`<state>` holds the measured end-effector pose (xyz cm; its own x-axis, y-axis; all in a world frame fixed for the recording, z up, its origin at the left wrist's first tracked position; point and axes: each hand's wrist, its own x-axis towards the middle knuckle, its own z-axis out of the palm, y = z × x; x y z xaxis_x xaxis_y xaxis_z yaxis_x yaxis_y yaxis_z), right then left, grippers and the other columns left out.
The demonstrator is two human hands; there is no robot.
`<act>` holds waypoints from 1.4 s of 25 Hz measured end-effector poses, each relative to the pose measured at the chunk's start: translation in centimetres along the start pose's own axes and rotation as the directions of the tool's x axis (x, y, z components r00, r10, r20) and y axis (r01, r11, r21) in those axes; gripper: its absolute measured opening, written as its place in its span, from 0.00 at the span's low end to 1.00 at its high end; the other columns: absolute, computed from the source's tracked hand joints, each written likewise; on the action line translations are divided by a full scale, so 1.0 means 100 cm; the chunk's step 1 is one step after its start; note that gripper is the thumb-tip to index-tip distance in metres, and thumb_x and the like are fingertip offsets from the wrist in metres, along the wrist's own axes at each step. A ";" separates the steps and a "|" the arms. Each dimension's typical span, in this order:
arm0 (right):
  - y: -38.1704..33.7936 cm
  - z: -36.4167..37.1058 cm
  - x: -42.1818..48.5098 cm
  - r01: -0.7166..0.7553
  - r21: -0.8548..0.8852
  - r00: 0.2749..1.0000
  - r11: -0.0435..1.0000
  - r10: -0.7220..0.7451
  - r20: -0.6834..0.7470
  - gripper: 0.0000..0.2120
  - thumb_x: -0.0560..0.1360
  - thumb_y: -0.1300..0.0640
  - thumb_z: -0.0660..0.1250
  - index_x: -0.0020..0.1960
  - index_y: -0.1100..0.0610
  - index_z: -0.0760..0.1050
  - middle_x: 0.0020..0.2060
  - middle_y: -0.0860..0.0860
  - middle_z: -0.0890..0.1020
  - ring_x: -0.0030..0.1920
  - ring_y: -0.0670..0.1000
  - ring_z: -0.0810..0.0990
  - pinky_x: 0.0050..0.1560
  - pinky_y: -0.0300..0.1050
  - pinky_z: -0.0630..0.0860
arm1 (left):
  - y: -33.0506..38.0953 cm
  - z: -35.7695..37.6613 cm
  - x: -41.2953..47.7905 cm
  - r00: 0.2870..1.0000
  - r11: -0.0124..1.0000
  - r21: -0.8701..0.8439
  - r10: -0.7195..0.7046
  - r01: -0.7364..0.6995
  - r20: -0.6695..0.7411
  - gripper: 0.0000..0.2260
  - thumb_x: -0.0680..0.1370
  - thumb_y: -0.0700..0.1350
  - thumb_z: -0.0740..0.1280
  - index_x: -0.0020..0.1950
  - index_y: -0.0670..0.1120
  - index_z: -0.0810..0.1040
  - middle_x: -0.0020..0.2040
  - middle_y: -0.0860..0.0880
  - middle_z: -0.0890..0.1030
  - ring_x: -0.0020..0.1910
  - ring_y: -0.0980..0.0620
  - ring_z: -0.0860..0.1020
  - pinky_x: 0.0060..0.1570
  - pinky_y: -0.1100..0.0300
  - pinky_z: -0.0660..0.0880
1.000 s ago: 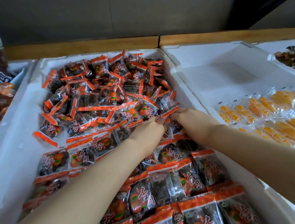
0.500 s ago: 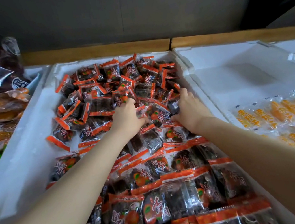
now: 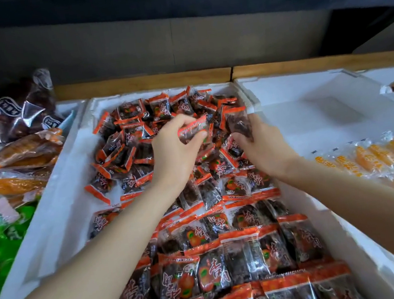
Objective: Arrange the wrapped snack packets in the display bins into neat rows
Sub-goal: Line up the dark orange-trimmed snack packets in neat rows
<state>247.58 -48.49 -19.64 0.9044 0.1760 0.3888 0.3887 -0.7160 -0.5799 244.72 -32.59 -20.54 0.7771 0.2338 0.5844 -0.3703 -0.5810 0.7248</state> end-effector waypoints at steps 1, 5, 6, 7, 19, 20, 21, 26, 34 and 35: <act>-0.007 -0.004 -0.010 0.028 0.043 0.999 0.999 -0.028 0.015 0.08 0.80 0.55 0.59 0.59 0.55 0.66 0.37 0.48 0.76 0.34 0.49 0.74 0.29 0.39 0.66 | 0.003 -0.005 -0.008 1.000 1.000 -0.014 -0.004 0.004 0.015 0.02 0.76 0.43 0.70 0.46 0.50 0.78 0.42 0.58 0.79 0.40 0.58 0.76 0.40 0.73 0.68; -0.034 0.001 -0.042 0.137 0.123 0.973 0.983 -0.157 0.167 0.18 0.81 0.56 0.56 0.69 0.46 0.61 0.54 0.52 0.74 0.46 0.49 0.76 0.38 0.33 0.65 | 0.010 -0.016 -0.039 0.985 0.978 -0.121 -0.161 0.168 0.067 0.01 0.77 0.45 0.68 0.48 0.49 0.77 0.42 0.56 0.80 0.38 0.57 0.77 0.39 0.70 0.70; -0.041 0.005 -0.049 0.123 0.126 0.959 0.984 -0.151 0.241 0.23 0.81 0.56 0.55 0.74 0.44 0.55 0.57 0.54 0.69 0.48 0.50 0.74 0.41 0.32 0.65 | 0.009 -0.017 -0.044 0.968 0.954 -0.163 -0.242 0.251 0.069 0.03 0.78 0.46 0.68 0.50 0.49 0.77 0.45 0.54 0.80 0.42 0.57 0.78 0.42 0.69 0.72; -0.046 0.010 -0.055 0.096 0.125 0.940 0.988 -0.131 0.315 0.26 0.81 0.53 0.54 0.76 0.44 0.48 0.60 0.54 0.66 0.50 0.51 0.73 0.45 0.32 0.64 | 0.008 -0.017 -0.049 0.934 0.912 -0.205 -0.351 0.356 0.063 0.04 0.78 0.46 0.67 0.52 0.49 0.76 0.49 0.52 0.80 0.46 0.55 0.77 0.46 0.64 0.73; -0.073 0.015 -0.071 -0.114 0.182 0.917 0.977 0.033 0.397 0.17 0.67 0.50 0.76 0.48 0.54 0.71 0.37 0.46 0.77 0.36 0.45 0.75 0.37 0.34 0.72 | -0.002 -0.087 -0.074 0.851 0.774 -0.358 -0.505 0.521 0.146 0.17 0.71 0.37 0.74 0.55 0.53 0.76 0.51 0.51 0.82 0.51 0.50 0.81 0.52 0.53 0.77; -0.072 0.019 -0.070 -0.144 0.208 0.907 0.967 0.045 0.419 0.17 0.67 0.49 0.75 0.46 0.56 0.72 0.35 0.47 0.76 0.34 0.46 0.77 0.37 0.35 0.74 | -0.006 -0.095 -0.073 0.895 0.850 -0.285 -0.438 0.444 0.090 0.16 0.72 0.38 0.73 0.54 0.54 0.77 0.50 0.54 0.82 0.50 0.54 0.80 0.51 0.56 0.76; -0.075 0.024 -0.069 -0.208 0.253 0.885 0.945 0.071 0.460 0.16 0.69 0.48 0.72 0.48 0.58 0.73 0.36 0.48 0.78 0.36 0.47 0.79 0.39 0.38 0.77 | -0.010 -0.102 -0.072 0.929 0.900 -0.231 -0.368 0.368 0.046 0.14 0.72 0.39 0.73 0.53 0.54 0.78 0.48 0.56 0.83 0.49 0.57 0.80 0.51 0.59 0.76; -0.098 0.065 -0.063 -0.539 0.383 0.701 0.750 0.147 0.698 0.17 0.80 0.51 0.58 0.66 0.58 0.69 0.61 0.53 0.75 0.56 0.54 0.76 0.55 0.47 0.78 | -0.035 -0.136 -0.065 0.952 0.948 -0.166 -0.290 0.271 -0.099 0.10 0.74 0.37 0.71 0.51 0.49 0.79 0.48 0.55 0.82 0.48 0.60 0.79 0.48 0.67 0.72; -0.139 0.140 -0.064 -0.405 0.291 0.774 0.867 0.155 0.614 0.07 0.74 0.55 0.69 0.39 0.56 0.79 0.35 0.54 0.79 0.36 0.52 0.79 0.47 0.51 0.81 | -0.052 -0.159 -0.054 0.959 0.974 -0.152 -0.199 0.169 -0.204 0.09 0.72 0.36 0.71 0.44 0.49 0.78 0.41 0.53 0.81 0.42 0.56 0.79 0.46 0.59 0.75; -0.139 0.145 -0.065 -0.364 0.256 0.786 0.896 0.147 0.601 0.07 0.73 0.55 0.69 0.37 0.54 0.78 0.34 0.54 0.80 0.36 0.54 0.80 0.48 0.54 0.81 | -0.053 -0.158 -0.054 0.959 0.973 -0.151 -0.201 0.172 -0.202 0.07 0.72 0.36 0.71 0.46 0.45 0.79 0.43 0.50 0.82 0.44 0.52 0.80 0.48 0.55 0.77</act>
<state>238.86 -29.88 -24.43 0.8737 0.4387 -0.2104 0.0641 -0.5324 -0.8441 234.44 -18.45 -21.76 0.7167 0.4980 0.4882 -0.3036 -0.4075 0.8613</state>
